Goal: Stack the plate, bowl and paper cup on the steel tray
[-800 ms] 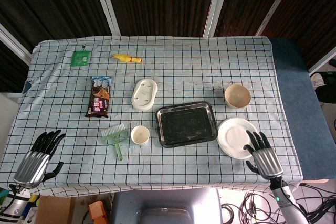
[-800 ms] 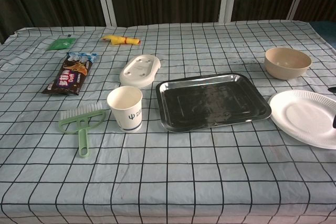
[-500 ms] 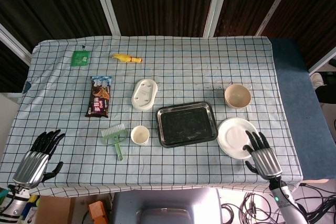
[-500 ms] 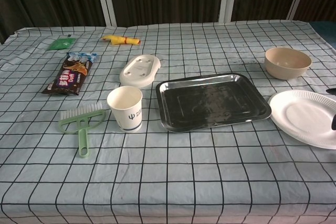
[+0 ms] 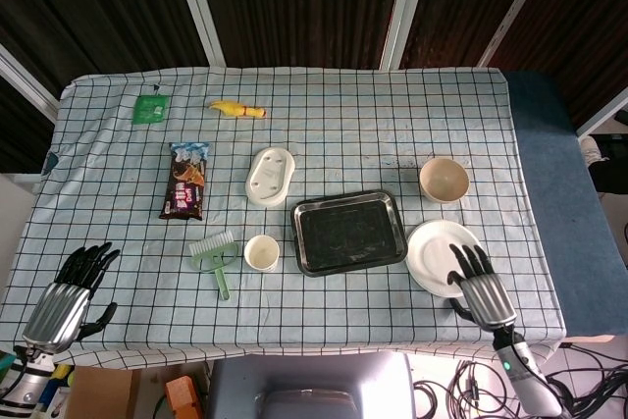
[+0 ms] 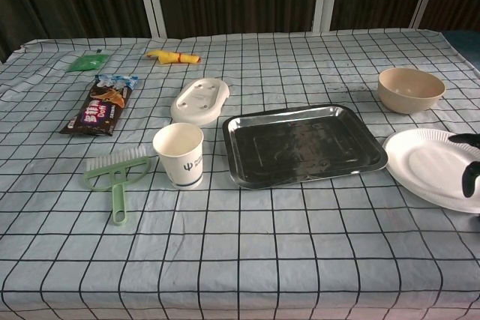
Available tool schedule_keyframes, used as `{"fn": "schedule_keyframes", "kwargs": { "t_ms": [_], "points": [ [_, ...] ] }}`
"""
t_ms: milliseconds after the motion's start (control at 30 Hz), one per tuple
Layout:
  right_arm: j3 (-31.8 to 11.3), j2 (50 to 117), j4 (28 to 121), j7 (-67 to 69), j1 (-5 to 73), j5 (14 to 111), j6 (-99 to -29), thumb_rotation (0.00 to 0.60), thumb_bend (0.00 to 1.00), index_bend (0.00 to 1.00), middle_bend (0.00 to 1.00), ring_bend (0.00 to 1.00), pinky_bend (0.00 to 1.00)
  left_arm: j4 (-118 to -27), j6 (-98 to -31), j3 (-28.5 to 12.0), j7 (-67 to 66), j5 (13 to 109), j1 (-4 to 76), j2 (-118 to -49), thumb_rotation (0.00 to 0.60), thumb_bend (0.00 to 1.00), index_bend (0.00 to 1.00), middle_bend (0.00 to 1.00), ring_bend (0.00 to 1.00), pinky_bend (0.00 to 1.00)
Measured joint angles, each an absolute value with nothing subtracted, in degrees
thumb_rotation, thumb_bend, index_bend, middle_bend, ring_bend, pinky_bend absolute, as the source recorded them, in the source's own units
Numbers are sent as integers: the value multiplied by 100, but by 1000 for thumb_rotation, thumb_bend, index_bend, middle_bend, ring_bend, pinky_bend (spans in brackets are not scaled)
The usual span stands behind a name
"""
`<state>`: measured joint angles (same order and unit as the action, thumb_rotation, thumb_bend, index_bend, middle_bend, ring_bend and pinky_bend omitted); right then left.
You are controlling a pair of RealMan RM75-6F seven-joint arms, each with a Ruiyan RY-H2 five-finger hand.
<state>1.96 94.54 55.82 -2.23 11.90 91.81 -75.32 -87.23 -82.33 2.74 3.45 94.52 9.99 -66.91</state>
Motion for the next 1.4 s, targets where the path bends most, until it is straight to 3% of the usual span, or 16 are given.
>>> {"fn": "schedule_keyframes", "kwargs": {
  "t_ms": [267, 467, 767, 1100, 1400],
  "points": [
    [181, 9602, 5352, -47, 1236, 9219, -7626, 600, 227, 548, 68, 0, 34, -8740, -8247, 291, 348, 9460, 983, -6675, 600, 366, 0, 0, 0, 46],
    [190, 9658, 5198, 105, 1249, 9288, -7774, 600, 402, 609, 97, 0, 51, -8730, -8277, 290, 369, 9463, 969, -6675, 600, 367, 0, 0, 0, 47],
    [200, 9706, 5121, 220, 1259, 9346, -7934, 600, 490, 689, 137, 0, 71, -8716, -8339, 292, 397, 9481, 940, -6671, 600, 366, 0, 0, 0, 46],
    [49, 9638, 5227, 393, 1212, 9417, -8570, 600, 497, 726, 162, 0, 90, -8718, -8342, 285, 426, 9468, 934, -6654, 600, 365, 0, 0, 0, 47],
    [-228, 9272, 5949, 175, 1252, 9608, -9312, 600, 502, 730, 167, 0, 90, -8738, -8298, 283, 409, 9450, 947, -6659, 600, 368, 0, 0, 0, 47]
  ]
}}
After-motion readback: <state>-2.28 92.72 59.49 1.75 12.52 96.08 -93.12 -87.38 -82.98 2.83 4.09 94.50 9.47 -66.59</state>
